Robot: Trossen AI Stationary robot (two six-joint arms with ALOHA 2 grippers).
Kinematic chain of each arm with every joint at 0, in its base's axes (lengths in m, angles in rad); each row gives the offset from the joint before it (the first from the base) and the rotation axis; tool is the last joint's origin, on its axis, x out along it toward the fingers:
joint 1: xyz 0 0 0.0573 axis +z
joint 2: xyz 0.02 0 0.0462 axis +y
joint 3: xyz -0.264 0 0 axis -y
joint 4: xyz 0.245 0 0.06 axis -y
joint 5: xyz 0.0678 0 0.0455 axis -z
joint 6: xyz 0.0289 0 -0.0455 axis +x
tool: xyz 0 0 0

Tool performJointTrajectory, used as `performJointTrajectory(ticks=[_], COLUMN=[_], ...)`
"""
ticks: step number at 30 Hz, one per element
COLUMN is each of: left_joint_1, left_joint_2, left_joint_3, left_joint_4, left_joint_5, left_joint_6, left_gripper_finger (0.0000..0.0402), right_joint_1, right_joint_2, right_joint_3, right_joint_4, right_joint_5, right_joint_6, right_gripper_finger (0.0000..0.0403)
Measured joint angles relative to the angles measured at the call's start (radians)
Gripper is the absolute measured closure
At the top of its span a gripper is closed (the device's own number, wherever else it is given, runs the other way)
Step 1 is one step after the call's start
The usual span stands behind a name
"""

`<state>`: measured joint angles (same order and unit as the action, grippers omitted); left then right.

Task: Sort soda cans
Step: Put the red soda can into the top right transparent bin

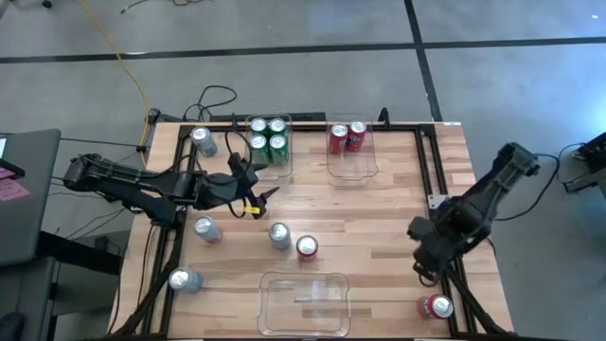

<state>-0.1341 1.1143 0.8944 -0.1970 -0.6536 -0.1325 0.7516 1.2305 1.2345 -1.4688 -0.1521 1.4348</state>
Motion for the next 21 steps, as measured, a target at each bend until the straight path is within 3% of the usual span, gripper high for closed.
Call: performJointTrajectory(ticks=[14,21], left_joint_1=[0.000,0.004], left_joint_2=[-0.001,-0.002], left_joint_3=[0.019,0.027], left_joint_4=[0.085,0.098], left_joint_5=[0.002,0.002], left_joint_6=[0.129,0.167], left_gripper_finger=[0.0063,0.0063], right_joint_1=[0.214,0.265], right_joint_2=[0.079,0.134], right_joint_3=[0.000,0.000], right_joint_4=[0.161,0.235], right_joint_5=[-0.093,-0.156], right_joint_6=[0.336,0.467], right_gripper_finger=[0.0138,0.0091])
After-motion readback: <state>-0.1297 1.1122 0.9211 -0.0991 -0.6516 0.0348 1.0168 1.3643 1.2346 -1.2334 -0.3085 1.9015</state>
